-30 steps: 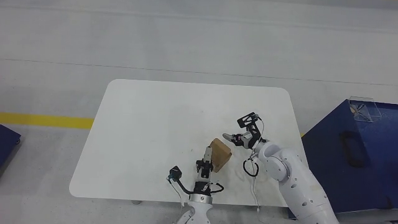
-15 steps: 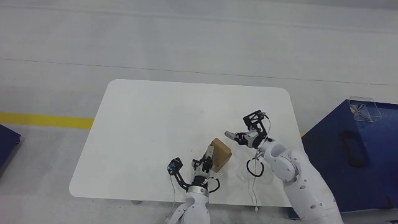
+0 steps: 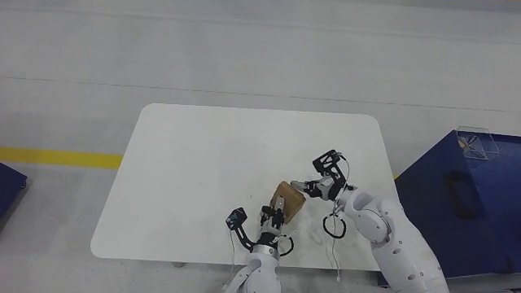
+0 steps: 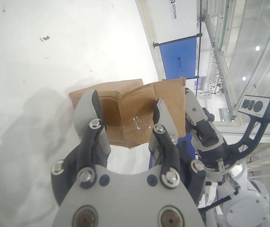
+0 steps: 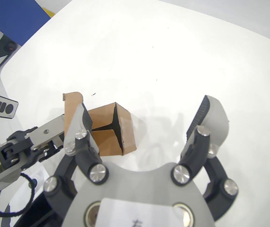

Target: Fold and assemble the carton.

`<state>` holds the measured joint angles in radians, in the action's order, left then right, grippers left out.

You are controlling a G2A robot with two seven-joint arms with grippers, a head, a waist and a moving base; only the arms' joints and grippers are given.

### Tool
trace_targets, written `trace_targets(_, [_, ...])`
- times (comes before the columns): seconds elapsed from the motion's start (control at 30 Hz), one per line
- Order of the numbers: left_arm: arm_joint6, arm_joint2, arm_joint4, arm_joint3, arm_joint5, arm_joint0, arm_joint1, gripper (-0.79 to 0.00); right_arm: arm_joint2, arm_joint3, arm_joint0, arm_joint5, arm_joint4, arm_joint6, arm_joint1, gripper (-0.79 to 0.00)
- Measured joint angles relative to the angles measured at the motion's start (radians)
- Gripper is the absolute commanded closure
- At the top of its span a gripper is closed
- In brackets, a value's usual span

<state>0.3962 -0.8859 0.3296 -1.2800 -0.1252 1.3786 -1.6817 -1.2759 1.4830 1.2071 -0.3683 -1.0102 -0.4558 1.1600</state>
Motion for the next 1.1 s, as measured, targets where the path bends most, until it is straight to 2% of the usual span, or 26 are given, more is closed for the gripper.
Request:
trace_targets(0.43, [0.019,0.006,0.009,0.027,-0.025,-0.012,-0.014,-0.36,0.032,-0.08,-0.052,0.059,-0.001,-0.016,0.009,-0.785])
trace_targets(1.1, [0.044,0.026,-0.003,0.053,-0.038,-0.025,-0.017,-0.348,0.082,-0.159,-0.105,0.051,-0.007,-0.041,0.02,-0.785])
